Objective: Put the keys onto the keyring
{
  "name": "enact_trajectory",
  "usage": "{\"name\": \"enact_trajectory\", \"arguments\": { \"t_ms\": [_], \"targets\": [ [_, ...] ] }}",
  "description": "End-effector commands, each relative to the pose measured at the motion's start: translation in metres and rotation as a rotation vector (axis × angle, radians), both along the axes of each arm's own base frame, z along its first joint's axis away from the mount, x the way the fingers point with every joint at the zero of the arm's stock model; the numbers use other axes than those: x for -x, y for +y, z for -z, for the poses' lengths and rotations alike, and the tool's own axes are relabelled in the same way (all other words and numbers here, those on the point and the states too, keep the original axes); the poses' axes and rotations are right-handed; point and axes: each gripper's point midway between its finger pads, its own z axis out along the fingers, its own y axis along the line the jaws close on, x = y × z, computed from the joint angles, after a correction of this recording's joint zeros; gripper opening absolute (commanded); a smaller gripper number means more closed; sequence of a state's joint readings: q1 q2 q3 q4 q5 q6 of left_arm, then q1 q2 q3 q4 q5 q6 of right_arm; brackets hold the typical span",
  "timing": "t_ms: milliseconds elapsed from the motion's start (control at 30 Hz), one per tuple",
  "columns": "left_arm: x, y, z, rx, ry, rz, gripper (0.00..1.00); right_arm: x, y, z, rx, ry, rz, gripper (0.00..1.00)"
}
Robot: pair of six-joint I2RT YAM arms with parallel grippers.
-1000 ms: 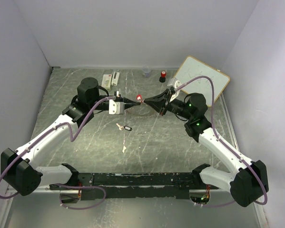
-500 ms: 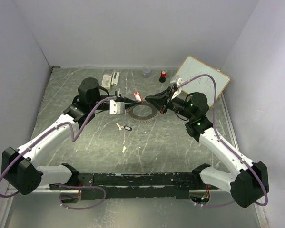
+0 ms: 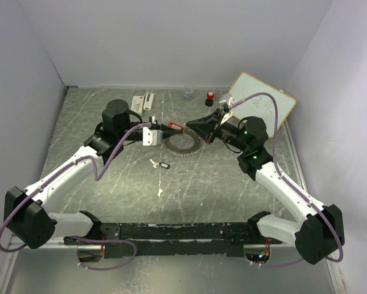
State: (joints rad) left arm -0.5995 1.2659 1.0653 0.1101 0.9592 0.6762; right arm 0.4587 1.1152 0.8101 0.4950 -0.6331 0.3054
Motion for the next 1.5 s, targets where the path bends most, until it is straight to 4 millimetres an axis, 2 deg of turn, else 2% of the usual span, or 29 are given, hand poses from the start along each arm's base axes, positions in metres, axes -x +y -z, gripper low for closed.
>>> {"name": "enact_trajectory", "arguments": {
  "t_ms": [0, 133, 333, 367, 433, 467, 500, 600, 733, 867, 1067, 1267, 1467],
  "targets": [
    [0.0, -0.003, -0.015, 0.034, -0.019, -0.008, 0.07, -0.002, -0.008, -0.039, -0.056, -0.106, 0.051, 0.0],
    [-0.006, 0.003, -0.023, 0.077, -0.02, -0.078, 0.07, -0.005, -0.013, -0.036, -0.033, -0.109, 0.091, 0.0],
    [-0.017, 0.02, -0.055, 0.216, -0.049, -0.229, 0.07, -0.008, -0.016, -0.03, -0.011, -0.098, 0.116, 0.0],
    [-0.02, 0.022, -0.058, 0.228, -0.038, -0.252, 0.16, -0.008, -0.017, -0.029, -0.009, -0.098, 0.12, 0.0],
    [-0.023, 0.027, -0.061, 0.242, -0.029, -0.296, 0.61, -0.01, -0.019, -0.028, -0.005, -0.101, 0.135, 0.0],
    [-0.024, 0.03, -0.064, 0.258, -0.027, -0.316, 0.71, -0.01, -0.02, -0.028, -0.003, -0.102, 0.144, 0.0],
    [-0.024, 0.034, -0.063, 0.272, -0.022, -0.331, 0.77, -0.01, -0.022, -0.028, 0.001, -0.107, 0.151, 0.0],
    [-0.022, 0.047, -0.07, 0.348, -0.012, -0.389, 0.8, -0.013, -0.025, -0.028, 0.015, -0.117, 0.176, 0.0],
    [-0.037, 0.068, -0.074, 0.453, 0.075, -0.542, 0.83, -0.018, -0.03, -0.025, 0.044, -0.118, 0.216, 0.0],
    [-0.054, 0.074, -0.05, 0.465, 0.23, -0.645, 0.84, -0.027, -0.036, -0.013, 0.073, -0.094, 0.267, 0.0],
    [-0.06, 0.077, -0.003, 0.491, 0.43, -0.706, 0.84, -0.045, -0.046, 0.021, 0.114, -0.01, 0.366, 0.0],
    [-0.071, 0.088, 0.042, 0.491, 0.57, -0.83, 0.94, -0.048, -0.046, 0.059, 0.164, 0.047, 0.374, 0.0],
    [-0.079, 0.095, 0.07, 0.481, 0.631, -0.912, 1.0, -0.051, -0.044, 0.1, 0.2, 0.113, 0.365, 0.0]
  ]
}}
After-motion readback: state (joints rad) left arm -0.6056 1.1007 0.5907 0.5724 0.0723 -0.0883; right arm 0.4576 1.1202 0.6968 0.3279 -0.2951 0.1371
